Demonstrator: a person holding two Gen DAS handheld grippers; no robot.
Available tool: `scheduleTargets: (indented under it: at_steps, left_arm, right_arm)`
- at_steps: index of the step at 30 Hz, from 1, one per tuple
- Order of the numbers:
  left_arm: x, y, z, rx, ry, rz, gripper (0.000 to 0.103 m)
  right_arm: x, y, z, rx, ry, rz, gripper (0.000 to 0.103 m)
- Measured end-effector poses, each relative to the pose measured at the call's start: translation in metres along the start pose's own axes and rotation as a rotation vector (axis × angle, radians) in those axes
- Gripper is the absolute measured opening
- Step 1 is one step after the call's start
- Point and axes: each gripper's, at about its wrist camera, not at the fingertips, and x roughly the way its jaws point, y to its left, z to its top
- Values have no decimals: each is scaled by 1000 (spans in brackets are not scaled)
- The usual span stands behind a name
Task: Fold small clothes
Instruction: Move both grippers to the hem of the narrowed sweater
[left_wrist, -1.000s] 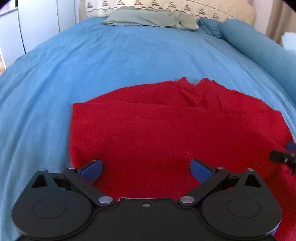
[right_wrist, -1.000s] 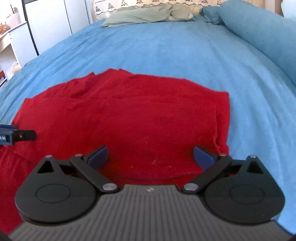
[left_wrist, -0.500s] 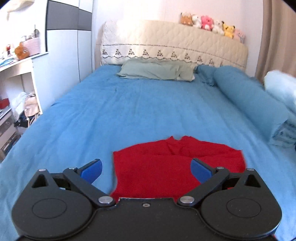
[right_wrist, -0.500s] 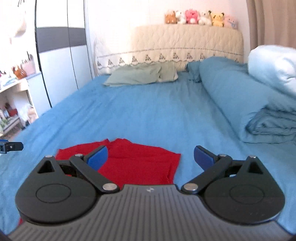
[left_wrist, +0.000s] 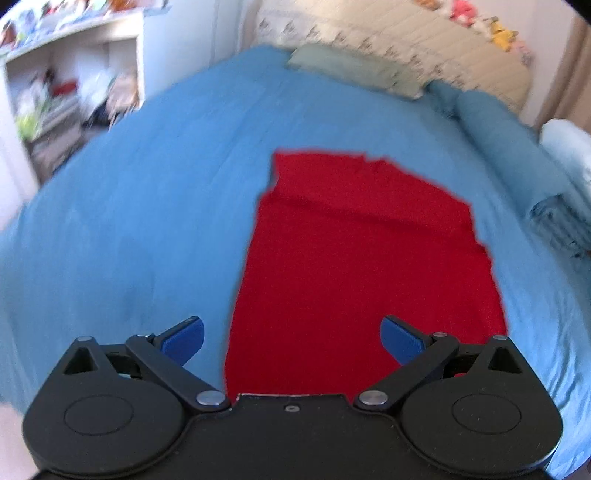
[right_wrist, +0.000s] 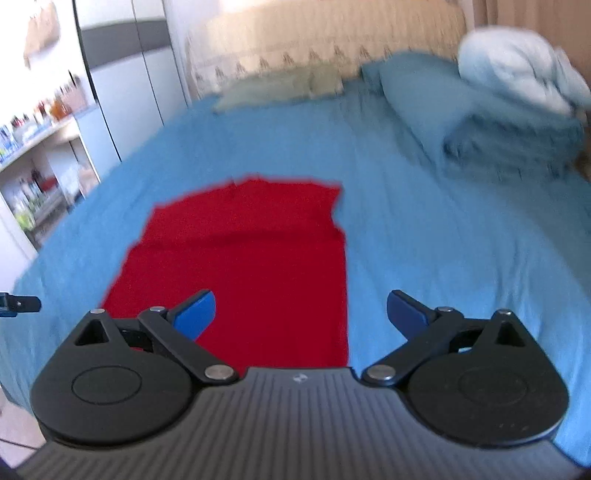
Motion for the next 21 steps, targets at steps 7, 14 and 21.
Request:
scheduleTargets:
  at_steps: [7,14,21]
  left_arm:
    - [50,39,-56,-150,78,-18,83]
    - [71,48,-76,-194,80,3,62]
    - [69,38,-84,-157,87,27,40]
  right_arm:
    - [59,-13,-83,99,144,-45,103]
    - [92,-23,-119,231,219,-50,84]
    - [108,-21,-120,229,266,-43,72]
